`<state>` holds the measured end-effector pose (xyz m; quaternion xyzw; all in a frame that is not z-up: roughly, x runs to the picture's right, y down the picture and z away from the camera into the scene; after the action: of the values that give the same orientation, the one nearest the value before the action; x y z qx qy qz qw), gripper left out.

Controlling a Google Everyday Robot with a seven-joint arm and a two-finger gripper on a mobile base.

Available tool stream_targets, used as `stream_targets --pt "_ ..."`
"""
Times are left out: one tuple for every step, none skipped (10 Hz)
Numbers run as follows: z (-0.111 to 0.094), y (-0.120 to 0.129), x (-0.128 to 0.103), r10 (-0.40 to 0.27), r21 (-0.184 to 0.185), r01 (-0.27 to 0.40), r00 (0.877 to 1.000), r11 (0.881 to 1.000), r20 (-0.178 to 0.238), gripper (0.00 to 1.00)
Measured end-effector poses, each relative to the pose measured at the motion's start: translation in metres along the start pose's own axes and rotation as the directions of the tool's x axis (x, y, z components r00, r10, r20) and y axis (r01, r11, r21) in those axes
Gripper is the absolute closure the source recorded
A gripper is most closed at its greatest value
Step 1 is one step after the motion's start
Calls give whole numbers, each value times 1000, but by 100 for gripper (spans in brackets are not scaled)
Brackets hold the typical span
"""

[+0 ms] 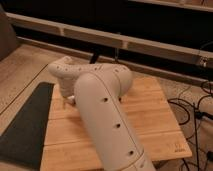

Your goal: Place the white sponge in the ceramic cup

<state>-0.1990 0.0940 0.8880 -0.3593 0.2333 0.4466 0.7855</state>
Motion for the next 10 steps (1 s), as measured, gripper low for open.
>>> stream_targets --pt "5 -3 -2 3 0 -3 1000 1000 -10 35" --pt "9 -8 -5 0 7 0 1000 1000 -15 35" --pt "11 -11 -11 -7 15 8 1000 1000 -17 35" --pt "13 -12 -17 -16 20 17 1000 1000 -16 35" --pt "16 -13 -23 -26 25 27 1000 999 -17 35" --pt "17 -14 -28 -33 25 33 999 999 -16 35" --pt "18 -14 -30 -37 24 38 999 999 -20 35" --pt "20 -13 -30 -39 22 40 999 999 -28 35" --pt "22 -15 -26 -34 20 35 998 999 -44 35" --pt "23 -21 -21 -22 22 23 998 999 -61 35"
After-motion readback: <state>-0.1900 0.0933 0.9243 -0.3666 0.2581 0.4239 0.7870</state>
